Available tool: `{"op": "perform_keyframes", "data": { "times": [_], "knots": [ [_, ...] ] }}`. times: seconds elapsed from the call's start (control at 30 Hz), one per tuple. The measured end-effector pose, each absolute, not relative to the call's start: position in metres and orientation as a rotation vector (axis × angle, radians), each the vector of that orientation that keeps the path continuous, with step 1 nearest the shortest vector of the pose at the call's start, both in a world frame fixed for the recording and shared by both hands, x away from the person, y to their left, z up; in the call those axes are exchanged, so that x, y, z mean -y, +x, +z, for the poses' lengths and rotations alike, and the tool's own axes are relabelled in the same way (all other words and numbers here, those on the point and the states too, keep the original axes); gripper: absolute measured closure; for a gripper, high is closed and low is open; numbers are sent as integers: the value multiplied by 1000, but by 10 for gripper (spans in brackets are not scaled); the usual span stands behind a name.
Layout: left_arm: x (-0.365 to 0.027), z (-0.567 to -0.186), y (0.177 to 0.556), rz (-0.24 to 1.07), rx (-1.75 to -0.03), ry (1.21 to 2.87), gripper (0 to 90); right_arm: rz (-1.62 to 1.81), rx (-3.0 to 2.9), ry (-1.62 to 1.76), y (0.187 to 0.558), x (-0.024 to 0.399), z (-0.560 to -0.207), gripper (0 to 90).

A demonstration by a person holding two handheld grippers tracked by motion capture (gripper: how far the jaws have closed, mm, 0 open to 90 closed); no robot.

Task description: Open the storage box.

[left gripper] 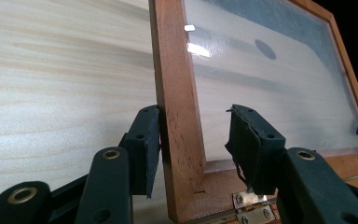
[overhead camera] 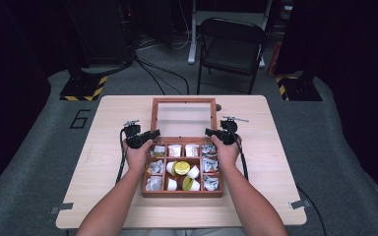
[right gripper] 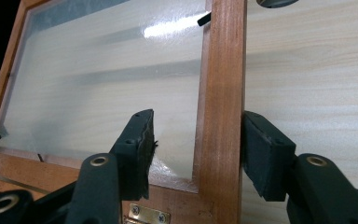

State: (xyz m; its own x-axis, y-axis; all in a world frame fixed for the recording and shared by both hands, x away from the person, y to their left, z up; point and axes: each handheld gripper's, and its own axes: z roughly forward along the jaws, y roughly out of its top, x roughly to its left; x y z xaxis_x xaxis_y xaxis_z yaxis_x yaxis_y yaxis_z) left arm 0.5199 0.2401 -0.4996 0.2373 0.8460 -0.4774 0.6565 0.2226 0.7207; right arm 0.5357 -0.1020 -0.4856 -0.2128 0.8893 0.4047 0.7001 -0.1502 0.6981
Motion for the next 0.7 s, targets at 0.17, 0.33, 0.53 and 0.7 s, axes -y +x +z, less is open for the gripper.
{"op": "perform_keyframes", "data": {
  "times": [0.17,0.33,0.53,0.7],
  "knots": [
    [-240,-498,522,225,-1489,1510,533,1293,-1891,1827,536,102,-486,466],
    [-241,-499,523,211,-1496,1507,531,1291,-1898,1841,537,102,-486,465],
    [-241,-499,524,192,-1506,1511,527,1288,-1898,1848,538,103,-487,465],
    [-241,-501,525,183,-1510,1505,524,1283,-1900,1888,539,103,-488,464]
  ]
}}
